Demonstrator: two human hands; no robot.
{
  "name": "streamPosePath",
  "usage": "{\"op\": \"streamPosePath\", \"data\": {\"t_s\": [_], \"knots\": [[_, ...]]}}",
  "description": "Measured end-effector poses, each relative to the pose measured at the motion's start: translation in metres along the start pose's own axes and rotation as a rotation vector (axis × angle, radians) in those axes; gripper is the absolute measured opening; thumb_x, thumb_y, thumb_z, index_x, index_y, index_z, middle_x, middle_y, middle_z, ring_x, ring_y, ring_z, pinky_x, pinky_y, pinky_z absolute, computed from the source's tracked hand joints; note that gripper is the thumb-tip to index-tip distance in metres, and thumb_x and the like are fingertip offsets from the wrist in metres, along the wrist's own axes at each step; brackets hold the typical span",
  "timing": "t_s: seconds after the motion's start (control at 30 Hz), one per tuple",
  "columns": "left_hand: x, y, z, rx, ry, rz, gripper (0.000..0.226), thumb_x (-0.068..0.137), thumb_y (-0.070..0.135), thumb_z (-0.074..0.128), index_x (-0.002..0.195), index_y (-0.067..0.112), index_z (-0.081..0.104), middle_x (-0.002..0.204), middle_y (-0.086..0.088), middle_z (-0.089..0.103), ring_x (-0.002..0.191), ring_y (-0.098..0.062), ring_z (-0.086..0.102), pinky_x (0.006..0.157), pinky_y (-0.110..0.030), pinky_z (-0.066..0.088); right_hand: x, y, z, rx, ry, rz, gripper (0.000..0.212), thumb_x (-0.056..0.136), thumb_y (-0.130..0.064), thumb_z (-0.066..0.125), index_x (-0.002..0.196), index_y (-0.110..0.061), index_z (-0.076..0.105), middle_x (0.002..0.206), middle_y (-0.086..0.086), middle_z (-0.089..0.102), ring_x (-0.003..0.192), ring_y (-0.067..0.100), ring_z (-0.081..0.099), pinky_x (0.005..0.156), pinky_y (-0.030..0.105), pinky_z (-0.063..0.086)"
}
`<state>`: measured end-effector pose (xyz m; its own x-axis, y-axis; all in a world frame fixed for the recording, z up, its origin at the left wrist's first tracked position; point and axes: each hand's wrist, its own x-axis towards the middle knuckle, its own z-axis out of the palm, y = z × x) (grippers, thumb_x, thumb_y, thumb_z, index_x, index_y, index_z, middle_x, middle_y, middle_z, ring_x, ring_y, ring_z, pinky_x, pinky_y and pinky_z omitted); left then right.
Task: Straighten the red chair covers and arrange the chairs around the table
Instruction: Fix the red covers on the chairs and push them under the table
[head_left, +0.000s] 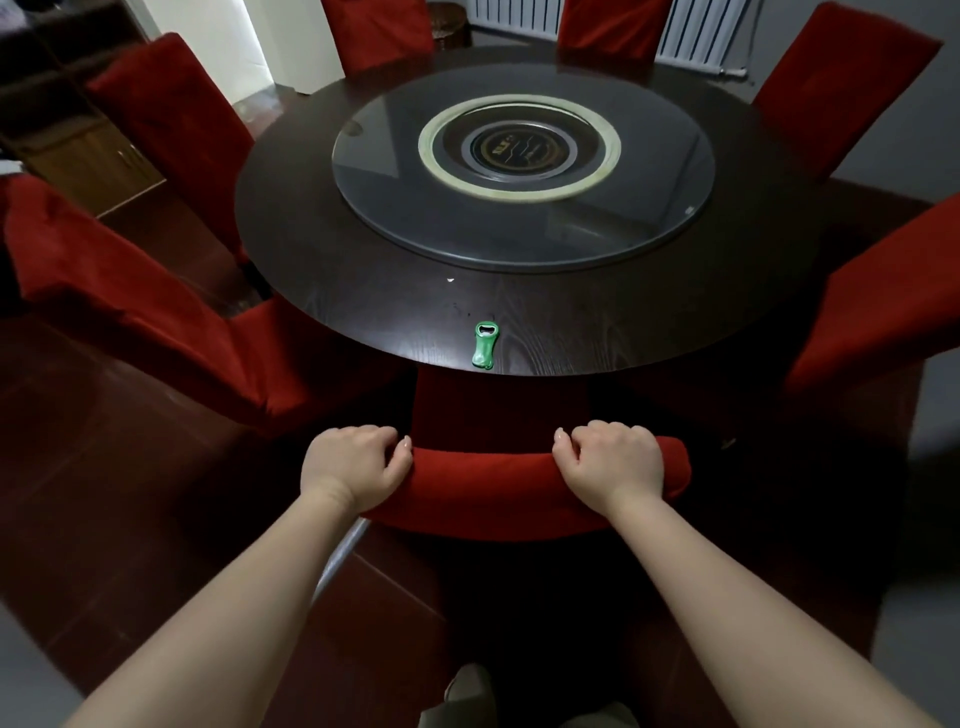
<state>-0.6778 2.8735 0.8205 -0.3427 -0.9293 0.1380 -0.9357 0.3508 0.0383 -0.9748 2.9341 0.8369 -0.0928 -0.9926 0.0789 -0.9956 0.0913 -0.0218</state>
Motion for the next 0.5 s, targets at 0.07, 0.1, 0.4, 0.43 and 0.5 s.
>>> {"op": "streamPosePath", "data": {"t_s": [0.07, 0.1, 0.4, 0.43, 0.5], "knots": [[0.003, -0.006, 0.0, 0.009, -0.006, -0.001, 0.069, 0.082, 0.059, 0.009, 0.075, 0.019, 0.065, 0.076, -0.002, 0.069, 0.073, -0.028, 0.067, 0.061, -0.033, 0.039, 0.002, -0.006, 0.0, -0.01, -0.009, 0.005, 0.047, 0.097, -0.045, 0.041, 0.075, -0.016, 0.072, 0.077, 0.002, 0.067, 0.078, 0.027, 0.063, 0.072, 0.038, 0.04], [0.004, -0.007, 0.0, 0.012, -0.007, -0.005, 0.07, 0.081, 0.059, 0.008, 0.075, 0.019, 0.065, 0.076, -0.002, 0.069, 0.074, -0.028, 0.067, 0.062, -0.033, 0.04, 0.002, -0.008, 0.0, -0.014, -0.015, 0.008, 0.047, 0.097, -0.045, 0.04, 0.076, -0.016, 0.072, 0.078, 0.002, 0.067, 0.078, 0.027, 0.063, 0.072, 0.038, 0.04], [-0.009, 0.015, 0.0, -0.045, 0.004, -0.019, 0.056, 0.087, 0.051, 0.025, 0.062, 0.016, 0.06, 0.063, -0.003, 0.063, 0.06, -0.031, 0.062, 0.057, -0.036, 0.041, -0.015, 0.007, 0.007, 0.076, 0.082, 0.009, 0.057, 0.088, -0.042, 0.03, 0.056, -0.011, 0.066, 0.056, 0.005, 0.058, 0.056, 0.028, 0.057, 0.056, 0.036, 0.042], [-0.011, 0.018, 0.002, -0.061, 0.006, -0.017, 0.054, 0.088, 0.051, 0.027, 0.06, 0.016, 0.058, 0.06, -0.003, 0.062, 0.058, -0.031, 0.061, 0.056, -0.036, 0.041, -0.019, 0.01, 0.008, 0.079, 0.091, 0.013, 0.057, 0.088, -0.042, 0.029, 0.055, -0.011, 0.064, 0.055, 0.004, 0.057, 0.054, 0.028, 0.056, 0.054, 0.036, 0.041], [-0.017, 0.025, 0.004, -0.079, 0.003, -0.014, 0.052, 0.088, 0.051, 0.03, 0.057, 0.017, 0.056, 0.057, -0.002, 0.059, 0.055, -0.03, 0.06, 0.054, -0.035, 0.041, -0.028, 0.017, 0.01, 0.082, 0.114, 0.018, 0.055, 0.087, -0.04, 0.031, 0.053, -0.011, 0.062, 0.053, 0.004, 0.055, 0.051, 0.027, 0.055, 0.053, 0.035, 0.04]]}}
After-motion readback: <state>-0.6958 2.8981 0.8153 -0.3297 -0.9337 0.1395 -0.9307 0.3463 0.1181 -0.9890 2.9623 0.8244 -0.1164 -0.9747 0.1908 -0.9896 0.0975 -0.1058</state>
